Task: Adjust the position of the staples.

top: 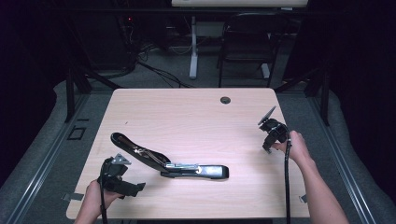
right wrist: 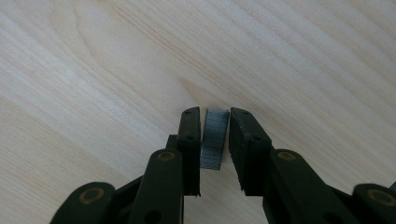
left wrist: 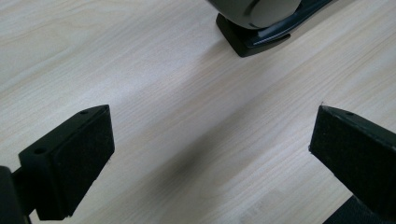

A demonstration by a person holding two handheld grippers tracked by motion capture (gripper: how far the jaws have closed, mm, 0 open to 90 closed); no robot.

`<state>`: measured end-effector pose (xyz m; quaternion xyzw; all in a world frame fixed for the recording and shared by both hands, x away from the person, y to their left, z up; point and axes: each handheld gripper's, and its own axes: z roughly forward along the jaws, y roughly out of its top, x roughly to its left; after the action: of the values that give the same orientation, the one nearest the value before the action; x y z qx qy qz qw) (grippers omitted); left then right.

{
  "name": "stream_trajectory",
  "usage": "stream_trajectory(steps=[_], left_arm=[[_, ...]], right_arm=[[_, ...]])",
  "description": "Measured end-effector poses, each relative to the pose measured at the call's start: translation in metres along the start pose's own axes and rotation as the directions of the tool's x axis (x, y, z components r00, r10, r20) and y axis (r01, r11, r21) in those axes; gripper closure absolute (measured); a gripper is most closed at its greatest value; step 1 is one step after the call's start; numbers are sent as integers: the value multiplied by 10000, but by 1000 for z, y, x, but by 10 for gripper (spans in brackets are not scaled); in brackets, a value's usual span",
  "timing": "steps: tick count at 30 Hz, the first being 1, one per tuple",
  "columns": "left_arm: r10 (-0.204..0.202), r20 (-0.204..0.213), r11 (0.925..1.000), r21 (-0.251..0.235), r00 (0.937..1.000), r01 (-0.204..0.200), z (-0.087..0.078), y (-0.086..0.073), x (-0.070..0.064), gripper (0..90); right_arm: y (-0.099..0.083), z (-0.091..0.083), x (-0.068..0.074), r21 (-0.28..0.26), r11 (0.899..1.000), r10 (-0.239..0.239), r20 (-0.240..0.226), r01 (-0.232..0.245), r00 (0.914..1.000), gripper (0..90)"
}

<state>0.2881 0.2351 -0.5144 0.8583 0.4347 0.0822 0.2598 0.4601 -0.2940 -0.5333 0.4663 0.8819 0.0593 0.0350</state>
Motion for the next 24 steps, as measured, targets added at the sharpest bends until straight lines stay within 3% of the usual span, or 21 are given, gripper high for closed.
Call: stream_trajectory(steps=[1,2,4,5,8,11,13,14,17,18,20,24], left_arm=[[2,5,10000,6,10000,-2,0,0,0,0],[3,0,10000,11,10000,-3,0,0,0,0],[6,9,10000,21,10000,-6,0,0,0,0],[7,11,10000,29,10000,-7,0,0,0,0],[9,17,10000,34,10000,-9,0,0,0,0],[11,20,10000,49,10000,-11,0,0,0,0],[16,31,10000,63,10000,-16,0,0,0,0],[12,29,10000,62,10000,-13,0,0,0,0],[13,17,10000,54,10000,-13,0,0,0,0],[1,7,10000,33,10000,-2,0,0,0,0],[2,22,10000,45,10000,-2,0,0,0,0],[6,30,10000,51,10000,-6,0,0,0,0]], right_arm=[[1,-1,-1,278,9995,-168,79,165,9998,750],[-1,3,0,-27,10000,94,25,-94,10000,750],[1,2,-1,372,9992,-152,89,148,9998,758],[-1,5,0,59,9999,112,20,-112,9999,765],[-1,6,-1,46,9999,163,12,-163,9999,780],[0,3,-3,459,9988,-154,101,149,9998,782],[0,4,-2,401,9991,-118,53,115,9999,782],[-2,5,-1,109,9999,111,9,-111,9999,782],[0,1,-1,441,9989,-181,96,176,9998,782],[-2,4,1,33,10000,88,28,-88,10000,783],[-2,1,1,229,9997,-94,50,93,9999,783],[-4,-1,3,-43,10000,62,-97,-62,9999,782]])
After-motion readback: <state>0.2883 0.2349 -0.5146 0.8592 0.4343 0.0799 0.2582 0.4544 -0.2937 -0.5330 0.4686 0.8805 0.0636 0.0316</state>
